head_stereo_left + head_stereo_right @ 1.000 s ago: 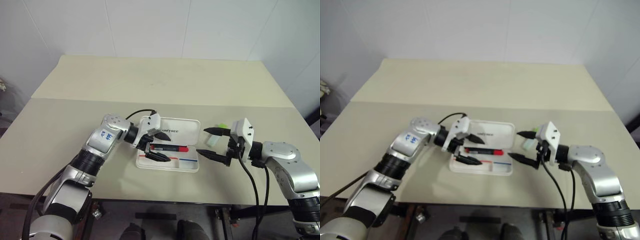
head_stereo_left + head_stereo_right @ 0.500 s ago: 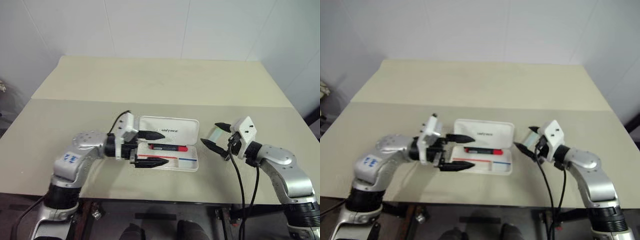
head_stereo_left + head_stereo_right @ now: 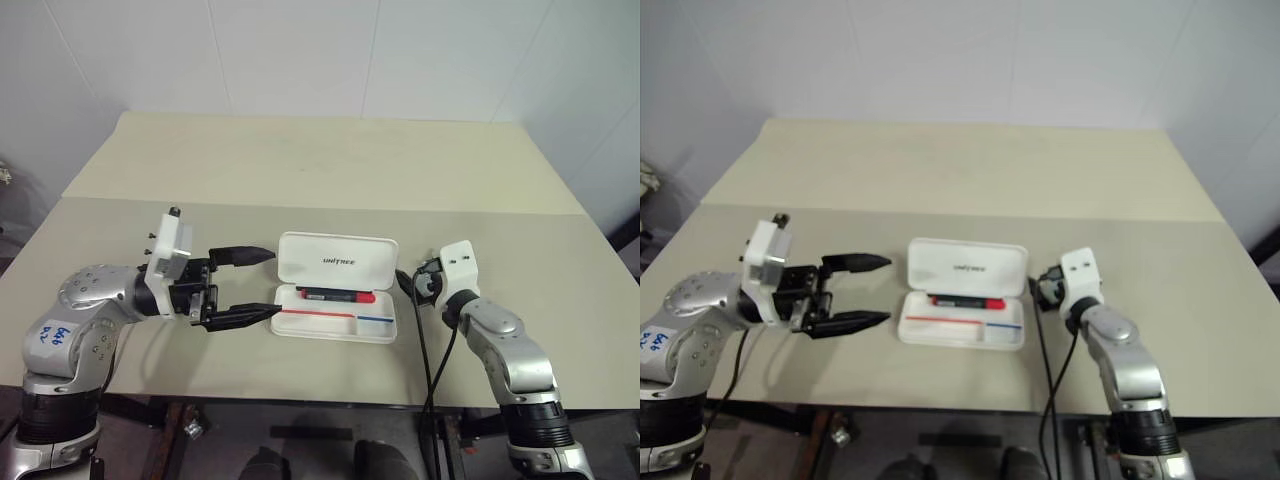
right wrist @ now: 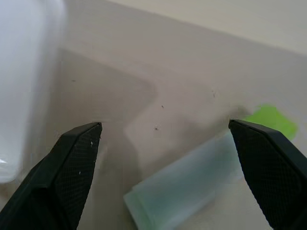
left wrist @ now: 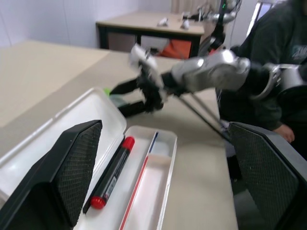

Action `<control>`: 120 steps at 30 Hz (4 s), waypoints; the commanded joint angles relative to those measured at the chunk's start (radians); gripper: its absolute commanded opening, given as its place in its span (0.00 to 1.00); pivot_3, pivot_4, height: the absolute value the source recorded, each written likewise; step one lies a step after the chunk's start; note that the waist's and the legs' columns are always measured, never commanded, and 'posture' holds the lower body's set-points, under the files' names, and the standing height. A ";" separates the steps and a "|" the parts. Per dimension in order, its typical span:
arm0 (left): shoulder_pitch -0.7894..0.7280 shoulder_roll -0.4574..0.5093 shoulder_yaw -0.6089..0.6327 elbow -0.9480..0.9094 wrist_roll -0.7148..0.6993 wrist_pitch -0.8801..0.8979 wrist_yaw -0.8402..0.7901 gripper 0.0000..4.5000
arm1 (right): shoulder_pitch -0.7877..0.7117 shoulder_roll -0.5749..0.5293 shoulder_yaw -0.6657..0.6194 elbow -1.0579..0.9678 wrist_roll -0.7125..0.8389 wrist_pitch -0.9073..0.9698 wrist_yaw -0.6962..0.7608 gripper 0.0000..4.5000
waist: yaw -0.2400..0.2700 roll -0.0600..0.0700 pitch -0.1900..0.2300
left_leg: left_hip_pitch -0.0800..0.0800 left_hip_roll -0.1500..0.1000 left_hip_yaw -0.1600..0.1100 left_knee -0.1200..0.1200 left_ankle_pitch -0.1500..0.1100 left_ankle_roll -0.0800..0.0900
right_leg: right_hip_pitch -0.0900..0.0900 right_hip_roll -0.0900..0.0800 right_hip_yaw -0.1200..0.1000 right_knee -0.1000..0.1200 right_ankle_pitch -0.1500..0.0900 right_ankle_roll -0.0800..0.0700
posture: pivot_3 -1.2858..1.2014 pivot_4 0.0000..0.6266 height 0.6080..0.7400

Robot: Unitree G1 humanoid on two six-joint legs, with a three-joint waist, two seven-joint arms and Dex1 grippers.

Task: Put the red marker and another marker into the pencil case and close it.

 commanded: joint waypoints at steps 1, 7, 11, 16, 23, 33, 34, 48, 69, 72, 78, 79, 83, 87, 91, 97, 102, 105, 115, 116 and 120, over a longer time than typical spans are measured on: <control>0.024 0.052 0.047 0.013 -0.039 -0.021 -0.040 1.00 | -0.017 0.028 -0.041 -0.020 -0.026 -0.005 -0.083 1.00 | -0.007 0.000 0.000 | 0.000 0.000 0.000 0.000 0.000 0.000 | 0.000 0.000 0.000 0.000 0.000 0.000 | 0.52 0.24 1.00; 0.024 0.070 0.037 0.045 -0.033 -0.063 -0.045 1.00 | -0.011 0.045 -0.073 -0.031 -0.023 0.000 -0.126 1.00 | -0.016 0.000 0.000 | 0.000 -0.001 0.000 -0.006 0.000 0.000 | 0.000 -0.001 -0.001 -0.004 0.000 0.000 | 0.52 0.24 1.00; 0.023 0.064 0.020 0.051 -0.027 -0.078 -0.041 1.00 | -0.013 0.065 -0.078 -0.020 -0.021 0.049 -0.157 1.00 | -0.018 0.000 0.000 | 0.000 -0.001 0.001 -0.010 0.000 0.000 | -0.001 0.000 -0.001 -0.005 0.000 0.000 | 0.52 0.24 1.00; 0.010 0.062 0.000 0.071 -0.019 -0.099 -0.040 1.00 | -0.036 0.095 -0.067 -0.013 -0.018 0.096 -0.178 1.00 | -0.018 0.000 0.000 | 0.000 -0.001 0.001 -0.010 0.000 0.000 | -0.001 0.000 -0.001 -0.005 0.000 0.000 | 0.52 0.24 1.00; 0.014 0.066 -0.005 0.066 -0.021 -0.113 -0.030 1.00 | -0.074 0.130 -0.062 0.006 -0.038 0.187 -0.235 1.00 | -0.018 0.000 0.000 | 0.000 -0.001 0.000 -0.011 0.000 0.000 | -0.001 0.000 -0.002 -0.005 0.000 0.000 | 0.52 0.24 1.00; 0.023 0.070 0.000 0.058 -0.019 -0.121 -0.015 1.00 | -0.122 0.122 -0.041 0.052 -0.071 0.237 -0.260 0.51 | -0.016 0.000 0.000 | 0.001 -0.002 -0.002 -0.011 0.000 0.004 | 0.000 -0.003 -0.004 -0.003 0.000 0.000 | 0.52 0.24 1.00; 0.022 0.071 -0.001 0.057 -0.019 -0.122 -0.014 1.00 | -0.124 0.121 -0.038 0.056 -0.073 0.233 -0.258 0.45 | -0.016 0.000 0.000 | 0.001 -0.003 -0.002 -0.011 0.000 0.004 | 0.000 -0.004 -0.004 -0.003 0.000 0.000 | 0.52 0.24 1.00; 0.014 0.055 0.008 0.074 -0.041 -0.134 -0.015 1.00 | -0.221 0.039 -0.022 0.087 -0.041 0.013 -0.080 0.25 | -0.020 0.002 0.001 | 0.000 -0.005 -0.002 -0.013 0.001 0.005 | -0.001 -0.005 -0.004 -0.004 0.000 0.000 | 0.52 0.24 1.00; 0.120 0.114 0.125 0.357 -0.001 -0.350 -0.272 1.00 | -0.421 -0.347 0.089 -0.190 0.306 0.183 0.656 0.25 | -0.019 0.003 0.002 | -0.001 -0.002 0.002 -0.015 -0.001 0.007 | -0.002 -0.006 -0.011 -0.010 0.000 0.000 | 0.52 0.24 1.00; 0.125 0.111 0.133 0.406 -0.009 -0.386 -0.313 1.00 | -0.410 -0.390 0.160 -0.273 0.352 0.270 0.717 0.25 | -0.019 0.003 0.002 | -0.001 -0.002 0.003 -0.015 -0.002 0.007 | -0.003 -0.008 -0.012 -0.011 0.000 0.000 | 0.52 0.24 1.00; 0.153 0.118 0.143 0.499 -0.030 -0.450 -0.426 1.00 | -0.439 -0.339 0.308 -0.279 0.287 0.304 0.676 0.25 | -0.022 0.003 0.002 | -0.001 -0.002 0.003 -0.015 -0.002 0.006 | -0.003 -0.013 -0.012 -0.011 0.000 0.000 | 0.52 0.24 1.00; 0.154 0.121 0.143 0.511 -0.043 -0.456 -0.427 1.00 | -0.440 -0.331 0.326 -0.283 0.280 0.307 0.672 0.25 | -0.021 0.003 0.002 | -0.002 -0.002 0.003 -0.015 -0.002 0.005 | -0.004 -0.013 -0.012 -0.010 0.000 0.000 | 0.52 0.24 1.00; 0.191 0.171 0.104 0.559 -0.066 -0.528 -0.427 1.00 | -0.455 -0.288 0.417 -0.321 0.259 0.365 0.651 0.25 | -0.022 0.002 0.001 | -0.006 -0.001 0.003 -0.014 0.000 0.001 | -0.010 -0.013 -0.013 -0.009 0.000 0.000 | 0.52 0.24 1.00; 0.189 0.180 0.097 0.598 -0.063 -0.577 -0.427 1.00 | -0.439 -0.299 0.471 -0.384 0.263 0.375 0.680 0.25 | -0.019 0.002 0.001 | -0.015 -0.002 0.007 -0.013 0.000 0.000 | -0.021 -0.013 -0.019 -0.004 0.000 0.000 | 0.52 0.24 1.00; 0.184 0.182 0.084 0.605 -0.055 -0.597 -0.427 1.00 | -0.442 -0.281 0.537 -0.380 0.207 0.350 0.656 0.25 | -0.019 0.002 0.001 | -0.015 -0.002 0.010 -0.009 -0.002 0.004 | -0.019 -0.016 -0.035 -0.004 0.000 0.000 | 0.52 0.24 1.00; 0.180 0.168 0.087 0.593 -0.056 -0.598 -0.427 1.00 | -0.429 -0.237 0.565 -0.394 0.193 0.358 0.636 0.25 | -0.020 0.002 0.001 | -0.015 -0.003 0.011 -0.006 -0.003 0.005 | -0.018 -0.018 -0.040 -0.002 0.000 0.000 | 0.52 0.24 1.00; 0.169 0.162 0.087 0.587 -0.052 -0.592 -0.424 1.00 | -0.413 -0.215 0.553 -0.372 0.189 0.329 0.641 0.25 | -0.020 0.002 0.001 | -0.015 -0.003 0.011 -0.004 -0.003 0.005 | -0.018 -0.018 -0.041 0.000 0.000 0.000 | 0.52 0.24 1.00; 0.154 0.161 0.083 0.590 -0.051 -0.590 -0.421 1.00 | -0.405 -0.208 0.549 -0.354 0.191 0.319 0.646 0.25 | -0.019 0.002 0.001 | -0.015 -0.003 0.010 -0.002 -0.003 0.005 | -0.018 -0.018 -0.041 0.001 0.000 0.000 | 0.52 0.24 1.00; 0.129 0.158 0.083 0.595 -0.054 -0.577 -0.424 1.00 | -0.387 -0.198 0.541 -0.262 0.155 0.237 0.652 0.25 | -0.020 0.001 0.001 | -0.015 -0.003 0.010 0.002 -0.003 0.005 | -0.017 -0.018 -0.041 0.002 0.001 0.000 | 0.52 0.24 1.00; 0.126 0.158 0.083 0.596 -0.054 -0.576 -0.424 1.00 | -0.390 -0.194 0.539 -0.247 0.151 0.227 0.653 0.25 | -0.019 0.001 0.001 | -0.015 -0.003 0.010 0.002 -0.003 0.005 | -0.017 -0.018 -0.041 0.002 0.001 0.000 | 0.52 0.24 1.00; 0.121 0.155 0.083 0.593 -0.052 -0.576 -0.420 1.00 | -0.390 -0.191 0.535 -0.229 0.143 0.205 0.664 0.25 | -0.020 0.001 0.001 | -0.015 -0.003 0.010 0.002 -0.003 0.005 | -0.017 -0.018 -0.041 0.002 0.001 0.000 | 0.52 0.24 1.00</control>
